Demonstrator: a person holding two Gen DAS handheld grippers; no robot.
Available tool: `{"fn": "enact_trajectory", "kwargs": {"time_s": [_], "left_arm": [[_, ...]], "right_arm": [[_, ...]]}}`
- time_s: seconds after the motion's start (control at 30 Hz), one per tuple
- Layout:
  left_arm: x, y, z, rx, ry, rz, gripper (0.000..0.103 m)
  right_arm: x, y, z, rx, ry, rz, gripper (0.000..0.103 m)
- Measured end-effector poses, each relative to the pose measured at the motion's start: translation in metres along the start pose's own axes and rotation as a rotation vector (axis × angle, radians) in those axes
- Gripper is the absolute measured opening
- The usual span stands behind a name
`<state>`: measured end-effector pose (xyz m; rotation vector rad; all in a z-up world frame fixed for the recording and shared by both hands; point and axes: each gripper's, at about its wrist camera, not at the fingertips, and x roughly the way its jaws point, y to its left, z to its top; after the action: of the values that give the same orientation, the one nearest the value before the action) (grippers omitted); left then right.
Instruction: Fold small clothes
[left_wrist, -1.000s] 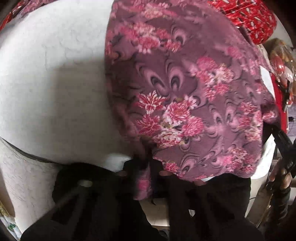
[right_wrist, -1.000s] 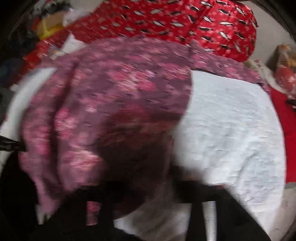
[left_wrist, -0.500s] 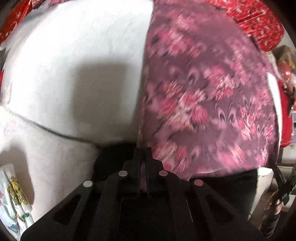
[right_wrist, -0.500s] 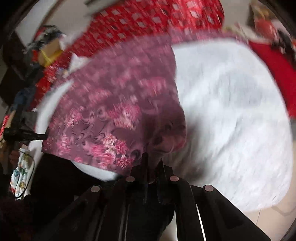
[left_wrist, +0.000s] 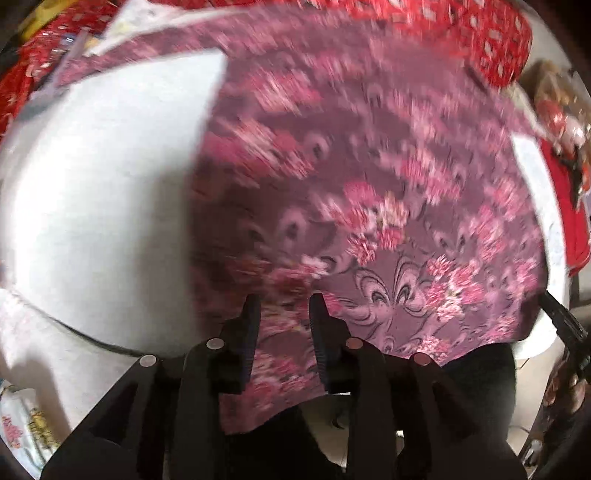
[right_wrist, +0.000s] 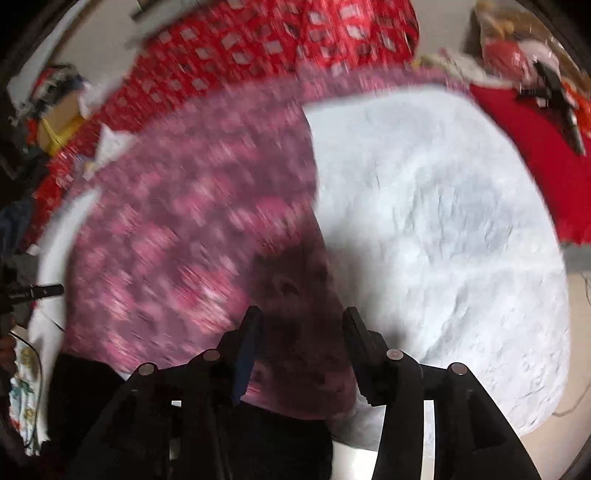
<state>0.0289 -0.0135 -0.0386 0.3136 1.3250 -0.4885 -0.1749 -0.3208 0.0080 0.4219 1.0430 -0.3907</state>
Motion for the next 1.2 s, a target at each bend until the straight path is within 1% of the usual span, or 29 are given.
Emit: {"fn": "enact_trajectory", "kwargs": {"time_s": [0.03, 0.07, 0.1, 0.13, 0.17, 0.2, 0.27, 0.3, 0.33, 0.37, 0.43, 0.47, 0.5, 0.53, 0.57, 0.6, 0.67, 0.7, 0.77, 0.8, 0.83, 0.87, 0.93, 0.97, 1.0, 1.1, 1.13, 1.17, 1.2], "left_arm": [[0.011, -0.005, 0.000, 0.002, 0.029, 0.011, 0.025], [0.015, -0.007, -0.001, 0.002, 0.040, 0.014, 0.025], [0.016, -0.007, -0.002, 0.002, 0.034, 0.019, 0.025], [0.017, -0.007, -0.003, 0.009, 0.023, 0.026, 0.025], [0.018, -0.007, -0.004, 0.019, 0.019, 0.029, 0.025], [0.017, -0.006, -0.004, 0.024, 0.021, 0.029, 0.025], [0.014, -0.003, 0.000, 0.022, 0.038, 0.018, 0.025], [0.009, -0.002, 0.003, 0.021, 0.031, 0.000, 0.025], [0.007, -0.003, 0.009, 0.021, 0.020, -0.015, 0.025], [-0.001, -0.004, 0.016, 0.024, -0.004, -0.031, 0.025], [-0.013, -0.010, 0.028, 0.044, -0.050, -0.036, 0.026], [-0.018, -0.014, 0.037, 0.056, -0.073, -0.032, 0.028], [-0.022, -0.019, 0.046, 0.065, -0.090, -0.030, 0.035], [-0.021, -0.027, 0.058, 0.071, -0.107, -0.030, 0.041], [-0.013, -0.037, 0.066, 0.072, -0.116, -0.032, 0.043], [-0.009, -0.046, 0.076, 0.072, -0.123, -0.036, 0.043], [0.003, -0.065, 0.099, 0.074, -0.126, -0.057, 0.043], [0.004, -0.069, 0.104, 0.077, -0.130, -0.063, 0.043], [0.018, -0.091, 0.124, 0.089, -0.142, -0.065, 0.043], [0.021, -0.095, 0.131, 0.095, -0.148, -0.065, 0.043], [0.026, -0.101, 0.140, 0.102, -0.157, -0.062, 0.043], [0.031, -0.106, 0.148, 0.105, -0.163, -0.061, 0.043], [0.035, -0.110, 0.159, 0.108, -0.177, -0.077, 0.043], [0.035, -0.112, 0.163, 0.108, -0.189, -0.088, 0.043], [0.038, -0.115, 0.168, 0.111, -0.201, -0.099, 0.043], [0.040, -0.123, 0.178, 0.137, -0.226, -0.121, 0.043], [0.038, -0.125, 0.180, 0.146, -0.235, -0.127, 0.043], [0.038, -0.127, 0.183, 0.152, -0.243, -0.133, 0.043], [0.037, -0.128, 0.186, 0.156, -0.252, -0.139, 0.043]], "right_arm": [[0.008, -0.003, -0.006, 0.000, 0.041, 0.028, 0.003], [0.007, -0.004, -0.009, -0.003, 0.037, 0.064, 0.002], [-0.001, -0.005, -0.011, 0.000, -0.002, 0.101, 0.002], [-0.013, -0.008, -0.013, 0.005, -0.054, 0.108, 0.002], [-0.021, -0.016, -0.015, 0.030, -0.085, 0.096, 0.002], [-0.021, -0.023, -0.017, 0.055, -0.081, 0.089, 0.002], [-0.002, -0.035, -0.021, 0.061, 0.022, 0.049, 0.002], [0.005, -0.036, -0.022, 0.055, 0.065, 0.023, 0.002], [0.005, -0.037, -0.021, 0.053, 0.078, 0.012, 0.004], [-0.001, -0.038, -0.016, 0.059, 0.054, 0.034, 0.008], [-0.024, -0.048, 0.004, 0.104, -0.060, 0.096, 0.011], [-0.033, -0.055, 0.015, 0.132, -0.102, 0.113, 0.019], [-0.039, -0.065, 0.026, 0.165, -0.142, 0.121, 0.024], [-0.042, -0.078, 0.042, 0.208, -0.184, 0.122, 0.033], [-0.045, -0.095, 0.058, 0.258, -0.221, 0.116, 0.037], [-0.043, -0.112, 0.072, 0.308, -0.250, 0.106, 0.038], [-0.032, -0.159, 0.107, 0.447, -0.288, 0.092, 0.038], [-0.024, -0.176, 0.121, 0.502, -0.298, 0.089, 0.038], [-0.008, -0.217, 0.148, 0.645, -0.330, 0.077, 0.040], [0.000, -0.235, 0.157, 0.701, -0.344, 0.072, 0.041], [0.011, -0.250, 0.169, 0.763, -0.359, 0.072, 0.045], [0.023, -0.266, 0.183, 0.829, -0.377, 0.090, 0.048], [0.045, -0.288, 0.202, 0.920, -0.397, 0.120, 0.049], [0.058, -0.295, 0.214, 0.958, -0.401, 0.120, 0.049], [0.069, -0.298, 0.225, 0.979, -0.404, 0.114, 0.049], [0.097, -0.306, 0.259, 0.987, -0.390, 0.084, 0.056], [0.106, -0.304, 0.270, 0.975, -0.382, 0.060, 0.058], [0.109, -0.302, 0.280, 0.947, -0.400, 0.015, 0.059], [0.111, -0.300, 0.286, 0.922, -0.412, -0.005, 0.059]]}}
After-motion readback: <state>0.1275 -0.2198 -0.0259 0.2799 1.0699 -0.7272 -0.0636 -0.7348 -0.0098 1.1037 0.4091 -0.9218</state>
